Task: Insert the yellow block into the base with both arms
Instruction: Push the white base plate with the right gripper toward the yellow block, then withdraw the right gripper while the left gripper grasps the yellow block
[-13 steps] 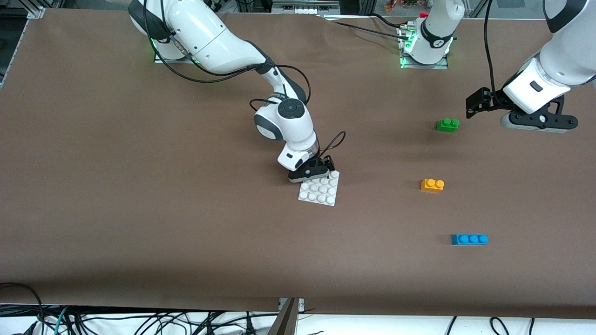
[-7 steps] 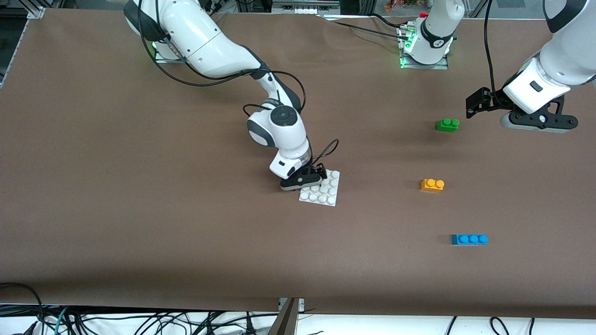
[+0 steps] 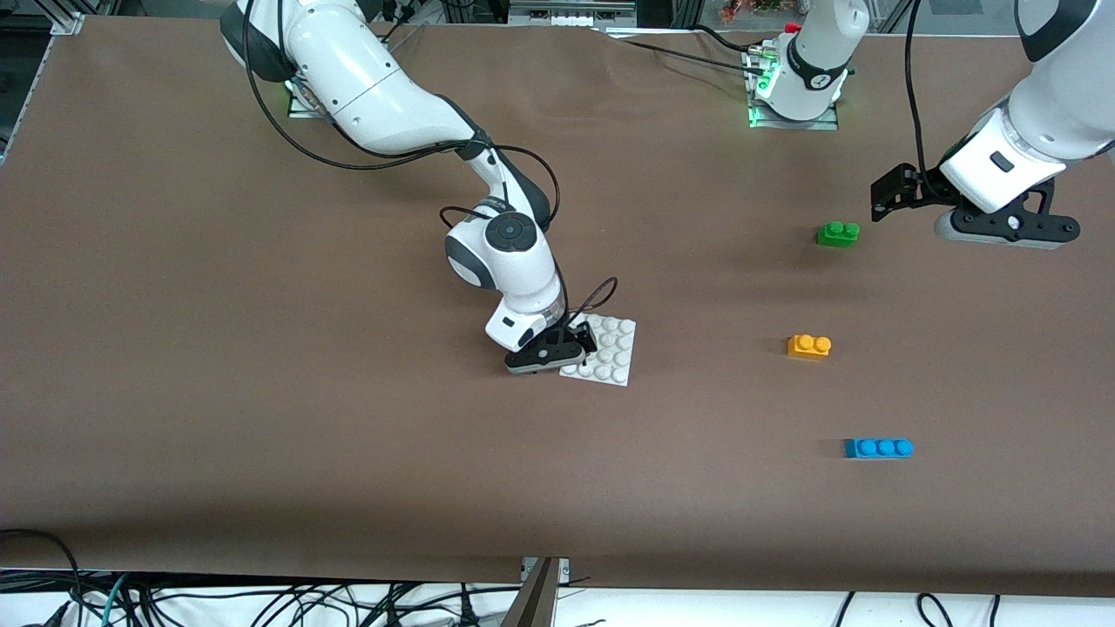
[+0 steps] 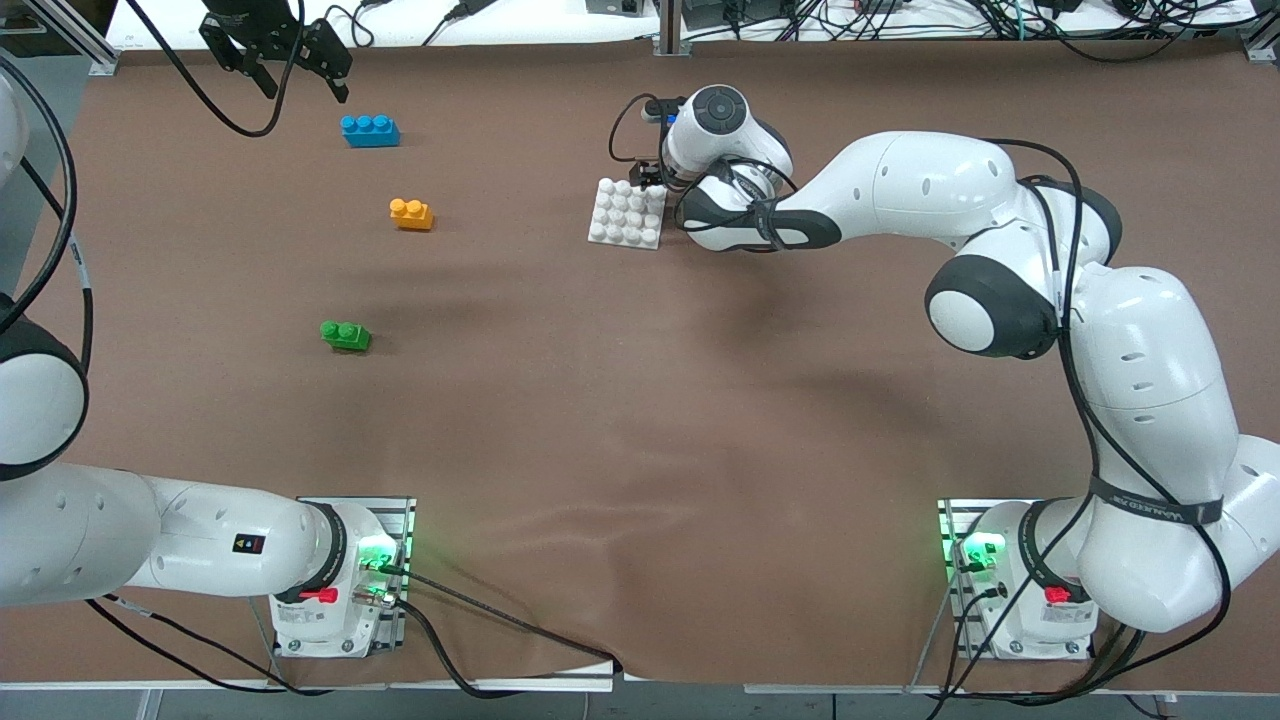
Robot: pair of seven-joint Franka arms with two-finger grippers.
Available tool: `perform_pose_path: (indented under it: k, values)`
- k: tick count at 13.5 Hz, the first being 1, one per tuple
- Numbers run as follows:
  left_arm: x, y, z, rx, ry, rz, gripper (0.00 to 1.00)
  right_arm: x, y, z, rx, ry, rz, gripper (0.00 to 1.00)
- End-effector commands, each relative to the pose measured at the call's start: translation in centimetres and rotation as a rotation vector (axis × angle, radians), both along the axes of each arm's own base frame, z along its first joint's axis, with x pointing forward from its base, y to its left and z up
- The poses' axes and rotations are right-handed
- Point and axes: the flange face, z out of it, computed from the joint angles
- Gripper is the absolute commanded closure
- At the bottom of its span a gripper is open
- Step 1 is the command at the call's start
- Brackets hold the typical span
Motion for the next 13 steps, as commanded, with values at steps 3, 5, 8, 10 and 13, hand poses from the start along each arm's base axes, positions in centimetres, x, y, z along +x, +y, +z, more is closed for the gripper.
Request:
perform_pose_path:
  k: [3, 5, 8, 10, 13]
  values:
    - [-0.1, 0.0, 0.3, 0.003, -0.002, -0.004, 0.0, 1.1, 0.0, 1.4, 0.028, 0.015, -0.032, 0.0]
    - [-0.1, 0.0, 0.3, 0.003, -0.002, -0.004, 0.0, 3.1, -2.8, 5.4, 0.011, 0.06, -0.09, 0.0]
    - [-0.1, 0.0, 0.3, 0.003, -0.002, -0.005, 0.0, 5.6, -9.4, 13.1, -0.054, 0.178, -0.152, 0.0]
    - [0.0, -0.1, 0.2, 0.003, 0.001, -0.007, 0.0, 6.6, -15.0, 18.6, -0.042, 0.244, -0.153, 0.0]
    - [1.6, 0.0, -3.0, 0.011, 0.045, -0.013, 0.0, 5.3, -24.7, 27.3, -0.11, 0.299, -0.134, 0.0]
